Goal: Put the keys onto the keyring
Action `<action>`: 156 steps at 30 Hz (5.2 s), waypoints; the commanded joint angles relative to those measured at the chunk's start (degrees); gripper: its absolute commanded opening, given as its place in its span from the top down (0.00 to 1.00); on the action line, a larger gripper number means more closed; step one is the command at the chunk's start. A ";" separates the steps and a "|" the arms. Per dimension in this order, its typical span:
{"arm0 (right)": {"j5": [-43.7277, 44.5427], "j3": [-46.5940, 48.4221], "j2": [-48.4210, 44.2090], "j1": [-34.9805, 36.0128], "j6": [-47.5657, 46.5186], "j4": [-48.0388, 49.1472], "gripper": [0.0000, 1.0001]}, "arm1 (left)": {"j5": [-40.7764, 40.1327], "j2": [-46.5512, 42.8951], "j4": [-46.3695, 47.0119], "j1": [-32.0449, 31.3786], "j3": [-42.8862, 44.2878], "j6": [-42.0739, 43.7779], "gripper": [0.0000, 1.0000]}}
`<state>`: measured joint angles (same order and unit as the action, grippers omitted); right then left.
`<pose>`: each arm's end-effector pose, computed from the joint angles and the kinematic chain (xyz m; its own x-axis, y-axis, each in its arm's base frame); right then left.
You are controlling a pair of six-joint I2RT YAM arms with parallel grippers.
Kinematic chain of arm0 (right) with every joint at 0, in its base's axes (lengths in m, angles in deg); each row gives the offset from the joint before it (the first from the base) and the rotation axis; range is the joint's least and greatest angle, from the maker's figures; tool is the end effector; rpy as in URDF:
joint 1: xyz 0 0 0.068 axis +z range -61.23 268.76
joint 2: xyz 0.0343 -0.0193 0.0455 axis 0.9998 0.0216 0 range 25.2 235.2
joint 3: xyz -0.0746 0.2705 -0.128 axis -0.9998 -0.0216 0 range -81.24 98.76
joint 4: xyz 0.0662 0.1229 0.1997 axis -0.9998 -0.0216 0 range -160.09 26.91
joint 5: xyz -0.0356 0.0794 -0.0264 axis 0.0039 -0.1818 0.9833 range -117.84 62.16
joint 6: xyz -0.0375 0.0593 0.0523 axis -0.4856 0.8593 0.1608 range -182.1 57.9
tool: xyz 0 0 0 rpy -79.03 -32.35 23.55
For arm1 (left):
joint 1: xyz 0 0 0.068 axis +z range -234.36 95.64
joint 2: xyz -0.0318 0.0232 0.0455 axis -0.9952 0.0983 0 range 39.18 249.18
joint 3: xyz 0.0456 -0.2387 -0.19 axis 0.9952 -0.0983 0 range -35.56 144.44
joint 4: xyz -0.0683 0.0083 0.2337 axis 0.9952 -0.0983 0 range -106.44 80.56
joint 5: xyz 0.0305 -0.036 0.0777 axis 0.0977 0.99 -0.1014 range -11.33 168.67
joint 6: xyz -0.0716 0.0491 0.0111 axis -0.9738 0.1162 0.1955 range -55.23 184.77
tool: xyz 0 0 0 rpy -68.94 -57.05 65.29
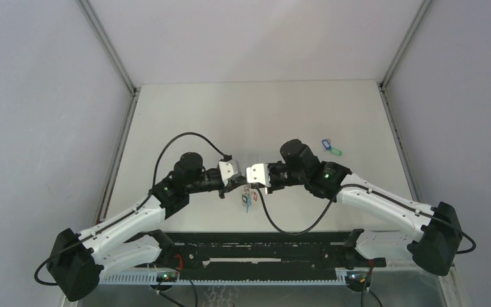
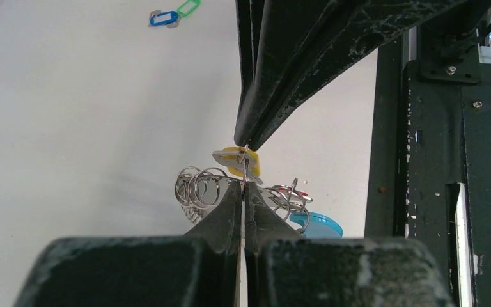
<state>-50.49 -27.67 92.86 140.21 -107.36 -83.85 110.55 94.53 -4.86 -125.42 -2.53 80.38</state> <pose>0.1379 0.2212 0.3116 0.4017 -0.5476 -0.7340 -0.8997 -0.0866 -0.4278 0.1343 -0.1714 0.2880 0.0310 0.2762 -0.9606 0.9643 0.2445 0.1014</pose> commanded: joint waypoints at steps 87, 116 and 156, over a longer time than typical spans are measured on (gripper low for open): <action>-3.91 2.84 -0.80 -0.29 0.81 -1.17 1.00 | 2.44 -0.63 0.49 0.50 2.30 1.35 1.00; -2.22 3.24 -2.16 -0.46 1.96 -1.34 1.00 | 2.67 -1.01 0.17 0.50 2.21 1.83 1.00; -4.06 4.18 0.22 -0.82 2.74 -0.58 1.00 | 3.43 -0.91 -0.09 0.54 2.38 2.02 1.00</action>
<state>-52.94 -26.52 92.77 139.46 -105.56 -85.66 112.56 94.51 -6.02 -125.31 -2.53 81.06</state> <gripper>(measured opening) 0.003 0.009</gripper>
